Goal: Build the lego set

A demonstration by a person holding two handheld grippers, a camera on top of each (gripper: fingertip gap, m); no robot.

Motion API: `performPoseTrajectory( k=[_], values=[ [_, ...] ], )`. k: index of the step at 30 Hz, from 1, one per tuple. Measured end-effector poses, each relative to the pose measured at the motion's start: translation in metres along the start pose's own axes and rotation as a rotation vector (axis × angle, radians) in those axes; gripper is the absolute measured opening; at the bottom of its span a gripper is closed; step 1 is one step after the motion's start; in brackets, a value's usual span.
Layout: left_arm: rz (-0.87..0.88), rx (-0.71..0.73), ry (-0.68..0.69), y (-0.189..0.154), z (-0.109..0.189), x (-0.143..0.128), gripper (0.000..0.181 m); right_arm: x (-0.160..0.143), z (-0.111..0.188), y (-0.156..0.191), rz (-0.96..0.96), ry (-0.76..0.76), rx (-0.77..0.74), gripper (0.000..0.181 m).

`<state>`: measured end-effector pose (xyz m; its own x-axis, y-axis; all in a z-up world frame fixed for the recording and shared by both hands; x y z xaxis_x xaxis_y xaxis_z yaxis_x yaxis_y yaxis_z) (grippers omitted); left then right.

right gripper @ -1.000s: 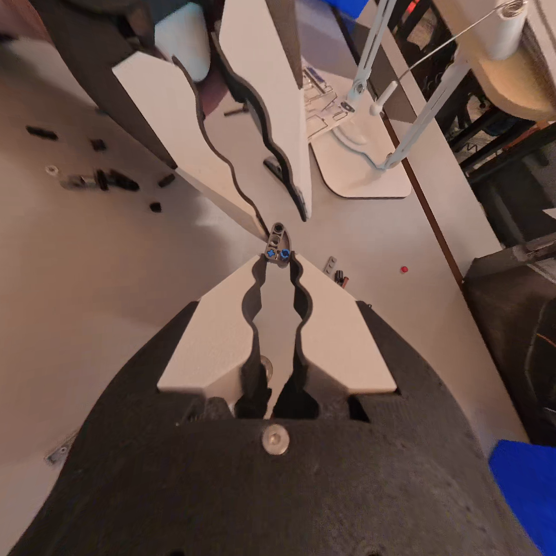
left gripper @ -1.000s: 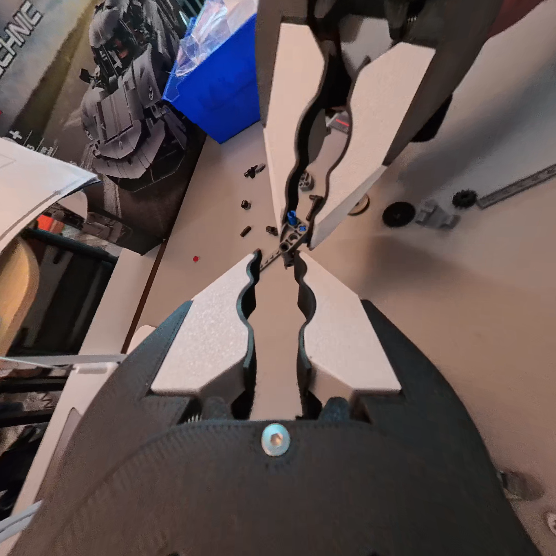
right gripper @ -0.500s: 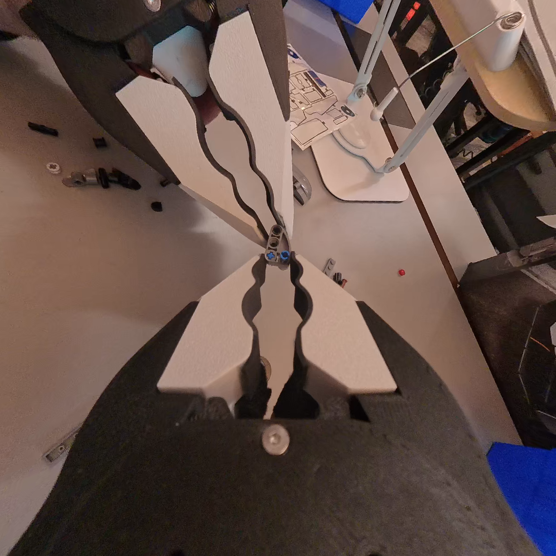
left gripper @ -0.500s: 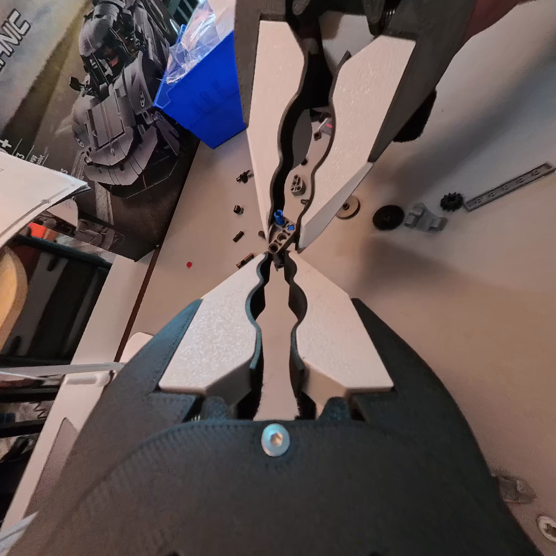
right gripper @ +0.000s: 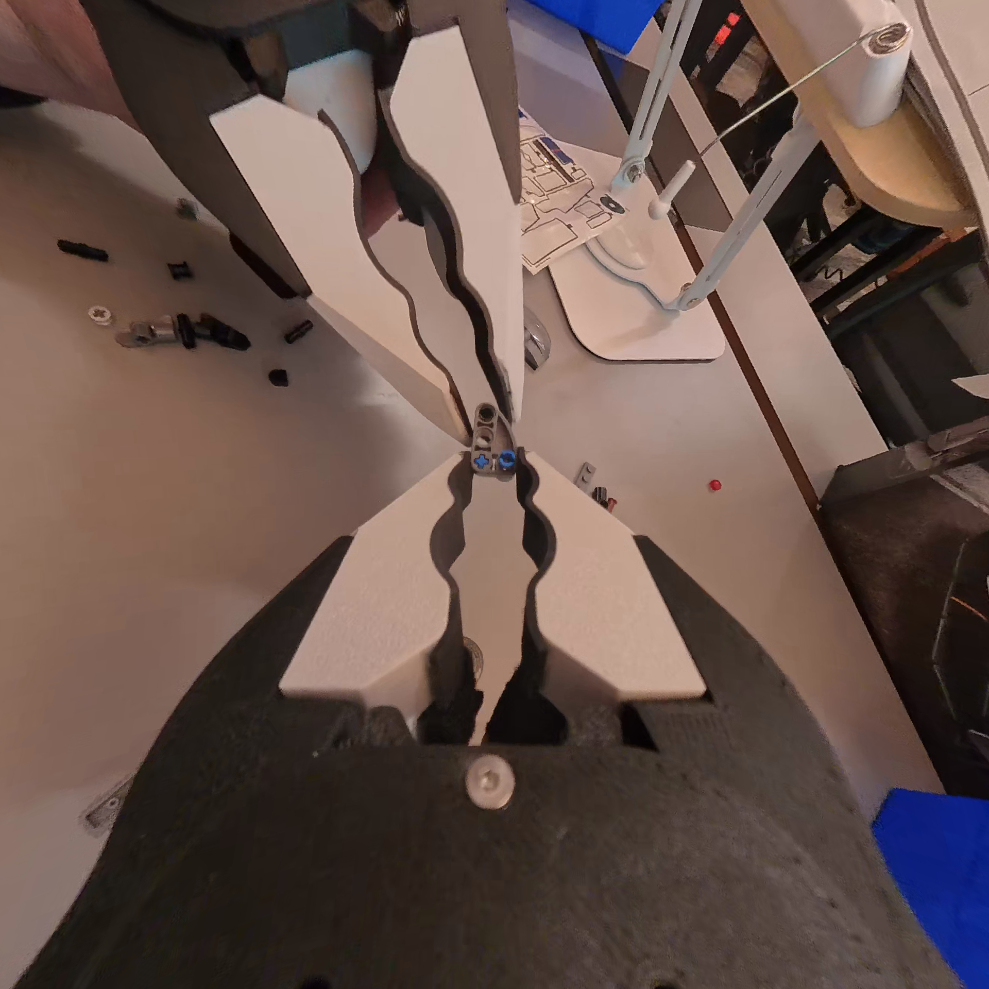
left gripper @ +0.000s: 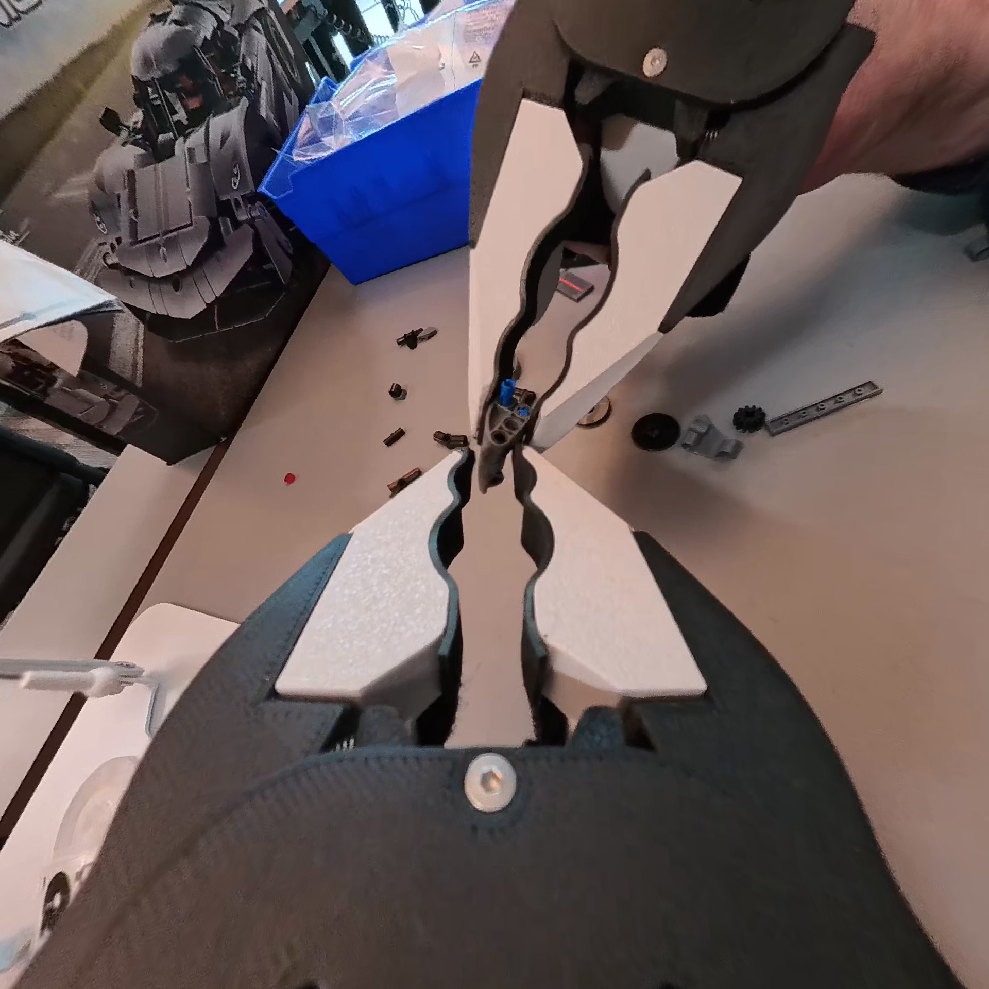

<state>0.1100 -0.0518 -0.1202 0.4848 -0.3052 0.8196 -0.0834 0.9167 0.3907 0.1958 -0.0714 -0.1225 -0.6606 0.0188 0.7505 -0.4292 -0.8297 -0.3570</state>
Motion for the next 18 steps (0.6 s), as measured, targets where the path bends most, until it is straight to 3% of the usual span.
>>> performPoseTrajectory(
  k=[18],
  values=[
    [0.018,-0.029,-0.065,-0.0013,0.0069,0.0094,0.017,-0.0053,-0.0053,0.0027,0.067,0.075,-0.028,0.014]
  ],
)
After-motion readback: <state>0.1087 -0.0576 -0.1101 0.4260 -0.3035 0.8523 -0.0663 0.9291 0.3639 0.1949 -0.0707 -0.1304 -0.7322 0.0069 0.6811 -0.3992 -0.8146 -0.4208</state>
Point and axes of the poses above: each gripper's, where its closed fingertips meet, z back along the fingers, x out of its top, y = z × x across the jaws, the point moved 6 cm from there along z, back along the fingers, and after that the axes turned 3 degrees about x, right-handed, at the moved point
